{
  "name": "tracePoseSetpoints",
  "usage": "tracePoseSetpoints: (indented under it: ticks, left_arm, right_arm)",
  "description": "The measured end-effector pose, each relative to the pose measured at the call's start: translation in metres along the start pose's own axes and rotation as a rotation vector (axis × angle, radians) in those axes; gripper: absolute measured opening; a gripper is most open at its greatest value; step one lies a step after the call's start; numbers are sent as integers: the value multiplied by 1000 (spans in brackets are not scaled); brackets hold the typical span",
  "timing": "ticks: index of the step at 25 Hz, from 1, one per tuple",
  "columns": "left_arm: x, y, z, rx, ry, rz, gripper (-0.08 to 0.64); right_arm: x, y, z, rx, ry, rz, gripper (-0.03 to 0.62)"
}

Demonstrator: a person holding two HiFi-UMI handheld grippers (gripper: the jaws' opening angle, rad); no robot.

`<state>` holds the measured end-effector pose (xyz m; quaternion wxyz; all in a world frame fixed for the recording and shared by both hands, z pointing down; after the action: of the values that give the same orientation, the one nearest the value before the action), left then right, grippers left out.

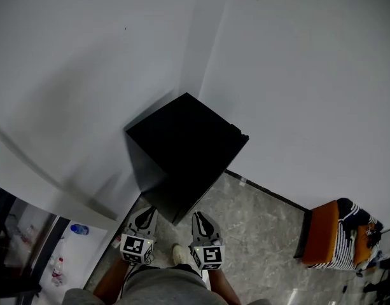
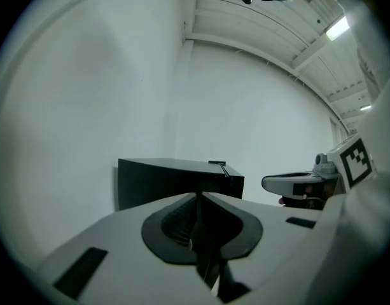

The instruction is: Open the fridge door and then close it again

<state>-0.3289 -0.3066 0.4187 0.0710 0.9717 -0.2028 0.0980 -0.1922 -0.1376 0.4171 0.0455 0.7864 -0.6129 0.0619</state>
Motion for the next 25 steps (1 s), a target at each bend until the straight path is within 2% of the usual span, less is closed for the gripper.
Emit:
tracePoseSetpoints:
  ticks: [8,20,25]
  left_arm:
    - [-2,1,6,10,-15,-38,27]
    - [-5,6,7,6,-24,-29,26]
    - [-4,5,3,2,-14,-25,26]
  right_arm:
    - [-3,4,5,3,15,-42,48]
    - [-1,14,9,0,33,-40,44]
    - [-1,11,-2,-3,23,-37,44]
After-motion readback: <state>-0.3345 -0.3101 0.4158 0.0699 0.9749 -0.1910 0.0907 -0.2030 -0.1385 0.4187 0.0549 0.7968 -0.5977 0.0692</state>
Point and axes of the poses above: the fingertips, and each gripper's own axes: x forward along the fingers, y to its left, z out of its top, the point moved 8 cm from there along -x, backward along the fingers, and after that the axes turned 9 degrees about z, right-handed, at the moved point
